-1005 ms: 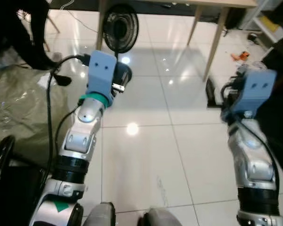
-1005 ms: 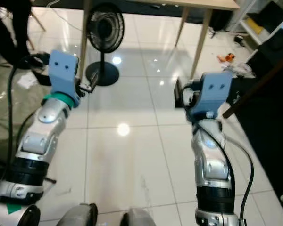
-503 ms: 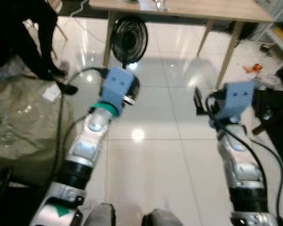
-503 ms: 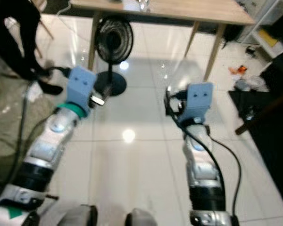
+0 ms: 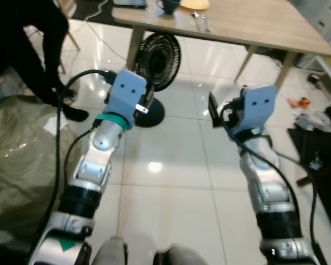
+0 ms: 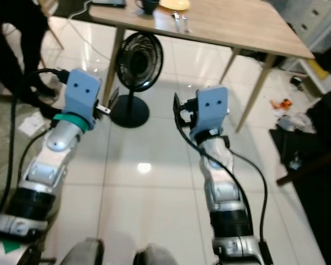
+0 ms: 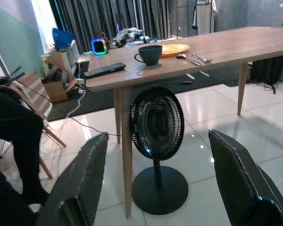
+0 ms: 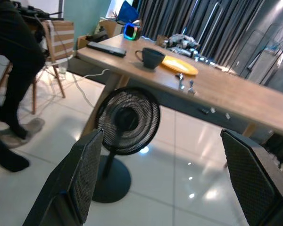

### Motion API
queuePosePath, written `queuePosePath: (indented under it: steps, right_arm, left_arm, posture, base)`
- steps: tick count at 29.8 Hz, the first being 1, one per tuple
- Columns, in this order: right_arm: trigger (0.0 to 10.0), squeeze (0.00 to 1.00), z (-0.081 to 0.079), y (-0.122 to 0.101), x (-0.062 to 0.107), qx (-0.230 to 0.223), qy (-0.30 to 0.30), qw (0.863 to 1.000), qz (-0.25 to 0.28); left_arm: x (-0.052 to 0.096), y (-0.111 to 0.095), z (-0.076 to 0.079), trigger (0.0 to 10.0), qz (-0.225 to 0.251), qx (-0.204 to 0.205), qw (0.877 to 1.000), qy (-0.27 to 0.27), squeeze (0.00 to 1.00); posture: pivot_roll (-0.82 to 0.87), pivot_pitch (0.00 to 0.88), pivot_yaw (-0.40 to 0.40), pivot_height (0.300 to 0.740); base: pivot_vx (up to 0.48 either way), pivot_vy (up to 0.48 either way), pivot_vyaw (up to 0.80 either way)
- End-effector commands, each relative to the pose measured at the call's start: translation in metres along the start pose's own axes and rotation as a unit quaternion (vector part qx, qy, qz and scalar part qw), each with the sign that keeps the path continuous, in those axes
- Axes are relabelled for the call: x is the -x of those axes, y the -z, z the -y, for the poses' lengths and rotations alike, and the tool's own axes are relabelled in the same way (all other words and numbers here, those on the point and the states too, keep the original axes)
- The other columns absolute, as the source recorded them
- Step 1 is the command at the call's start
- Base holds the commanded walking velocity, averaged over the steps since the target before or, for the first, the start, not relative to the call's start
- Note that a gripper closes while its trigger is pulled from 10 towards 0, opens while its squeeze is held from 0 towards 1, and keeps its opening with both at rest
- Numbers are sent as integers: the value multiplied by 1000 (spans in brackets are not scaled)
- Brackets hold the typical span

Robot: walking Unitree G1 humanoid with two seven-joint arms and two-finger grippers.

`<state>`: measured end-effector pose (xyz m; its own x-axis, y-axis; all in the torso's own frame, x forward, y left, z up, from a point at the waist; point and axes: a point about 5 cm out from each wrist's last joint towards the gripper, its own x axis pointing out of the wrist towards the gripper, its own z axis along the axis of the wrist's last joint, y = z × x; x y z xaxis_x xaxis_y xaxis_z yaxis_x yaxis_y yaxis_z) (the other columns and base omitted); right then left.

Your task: Setting the table

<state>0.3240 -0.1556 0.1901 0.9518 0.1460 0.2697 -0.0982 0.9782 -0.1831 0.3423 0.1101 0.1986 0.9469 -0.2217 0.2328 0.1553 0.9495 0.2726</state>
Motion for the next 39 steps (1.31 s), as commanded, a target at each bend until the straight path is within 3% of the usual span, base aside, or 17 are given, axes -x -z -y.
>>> queuePosePath:
  steps: [1,5,11,17,28,39]
  right_arm:
    - [10000,0,11,3,2,13,7,1000,-12]
    - [10000,0,17,2,3,13,14,1000,-12]
    - [10000,0,22,4,9,-7,81,997,4]
    - [10000,0,24,6,13,-17,111,994,11]
    - [10000,0,24,8,13,-37,116,993,8]
    - [10000,0,25,12,13,-50,132,990,0]
  left_arm:
    - [2,0,15,10000,4,12,1000,15,0]
    - [1,0,23,10000,5,22,1000,18,0]
    - [-14,-7,23,10000,20,5,997,68,0]
    - [-22,-12,26,10000,24,-1,995,99,0]
    - [-19,-11,25,10000,22,-5,994,106,0]
    - [-19,-9,19,10000,22,-6,995,100,0]
  posture:
    - [-9,35,-168,740]
    - [-16,21,-140,740]
    - [-27,0,26,740]
    - [-27,0,89,740]
    - [11,0,90,740]
    - [26,0,73,740]
  base:
    - [480,0,0]
    - [480,0,0]
    - [476,0,0]
    - [479,0,0]
    - [477,0,0]
    - [478,0,-800]
